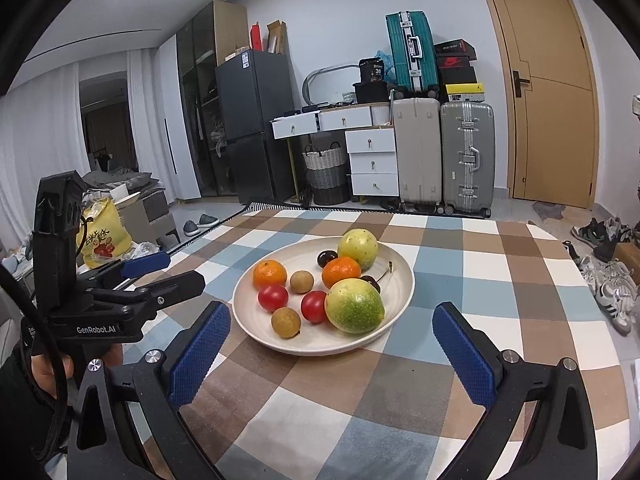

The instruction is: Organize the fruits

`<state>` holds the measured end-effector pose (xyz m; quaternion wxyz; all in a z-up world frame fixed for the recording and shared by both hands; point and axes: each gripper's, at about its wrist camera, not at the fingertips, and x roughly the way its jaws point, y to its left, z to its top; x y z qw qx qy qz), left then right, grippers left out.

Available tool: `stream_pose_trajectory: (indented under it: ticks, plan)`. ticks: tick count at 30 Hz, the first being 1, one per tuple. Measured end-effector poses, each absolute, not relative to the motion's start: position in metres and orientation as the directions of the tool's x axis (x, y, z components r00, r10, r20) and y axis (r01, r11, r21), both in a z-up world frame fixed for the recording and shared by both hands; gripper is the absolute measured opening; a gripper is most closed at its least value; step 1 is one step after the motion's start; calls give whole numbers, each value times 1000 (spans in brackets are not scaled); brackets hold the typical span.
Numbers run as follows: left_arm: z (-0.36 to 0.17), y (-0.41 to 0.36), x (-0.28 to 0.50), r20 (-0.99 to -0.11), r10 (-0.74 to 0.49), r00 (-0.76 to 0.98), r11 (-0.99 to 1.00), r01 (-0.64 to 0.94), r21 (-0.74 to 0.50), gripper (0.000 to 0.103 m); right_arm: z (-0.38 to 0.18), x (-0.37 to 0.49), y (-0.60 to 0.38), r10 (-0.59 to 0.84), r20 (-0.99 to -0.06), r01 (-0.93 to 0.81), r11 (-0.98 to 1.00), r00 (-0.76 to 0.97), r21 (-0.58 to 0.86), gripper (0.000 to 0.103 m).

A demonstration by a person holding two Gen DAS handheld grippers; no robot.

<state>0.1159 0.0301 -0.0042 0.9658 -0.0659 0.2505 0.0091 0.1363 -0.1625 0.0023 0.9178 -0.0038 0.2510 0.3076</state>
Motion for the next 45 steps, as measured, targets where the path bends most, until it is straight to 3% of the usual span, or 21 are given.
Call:
stream_pose_trajectory:
  ticks: [45]
  plan:
    - [-4, 29, 117, -474, 0, 881, 993, -55, -102, 102, 3, 133, -161, 544, -458, -560, 821, 703, 116, 103]
